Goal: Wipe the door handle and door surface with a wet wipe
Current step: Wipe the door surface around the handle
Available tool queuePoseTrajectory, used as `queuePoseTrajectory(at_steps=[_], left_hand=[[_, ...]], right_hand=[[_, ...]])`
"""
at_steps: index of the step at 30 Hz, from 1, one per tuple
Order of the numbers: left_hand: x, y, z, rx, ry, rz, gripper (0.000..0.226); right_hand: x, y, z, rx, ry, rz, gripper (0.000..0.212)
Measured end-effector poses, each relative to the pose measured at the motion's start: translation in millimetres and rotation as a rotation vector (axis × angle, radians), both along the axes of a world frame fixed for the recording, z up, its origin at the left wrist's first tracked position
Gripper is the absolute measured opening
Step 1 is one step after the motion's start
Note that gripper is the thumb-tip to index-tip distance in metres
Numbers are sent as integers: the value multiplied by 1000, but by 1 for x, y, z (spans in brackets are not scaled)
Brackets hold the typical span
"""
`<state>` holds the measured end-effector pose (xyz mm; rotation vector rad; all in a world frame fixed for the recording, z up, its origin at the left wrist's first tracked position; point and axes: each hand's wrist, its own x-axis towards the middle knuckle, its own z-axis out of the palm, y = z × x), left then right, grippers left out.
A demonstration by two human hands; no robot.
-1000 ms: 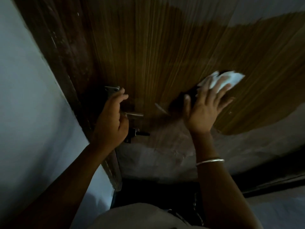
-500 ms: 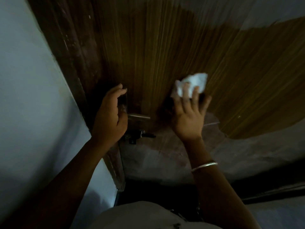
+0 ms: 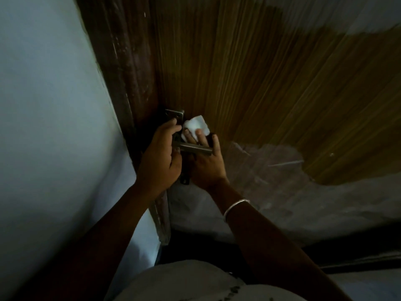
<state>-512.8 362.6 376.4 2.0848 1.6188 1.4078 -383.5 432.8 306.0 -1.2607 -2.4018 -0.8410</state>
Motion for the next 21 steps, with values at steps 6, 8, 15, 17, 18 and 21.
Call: queuePoseTrajectory(at_steps=[6, 8, 15, 17, 18, 21], left_hand=[[6, -6, -5, -41, -14, -46, 50], [13, -7, -6, -53, -6, -72, 47], [46, -6, -2, 1, 49, -216, 43], [58, -4, -1, -4, 67, -257, 43], [63, -2, -1, -5, 73, -276, 43], [73, 0, -6, 20, 103, -332, 43]], right_hand=[[74, -15, -5, -24, 197, -275, 64], [107, -22, -7, -81, 356, -484, 71], [93, -24, 1, -123, 586, -527, 92], [67, -29, -8, -151, 394, -323, 79], [59, -31, -12, -164, 334, -258, 71], [69, -29, -16, -140, 264, -241, 64]])
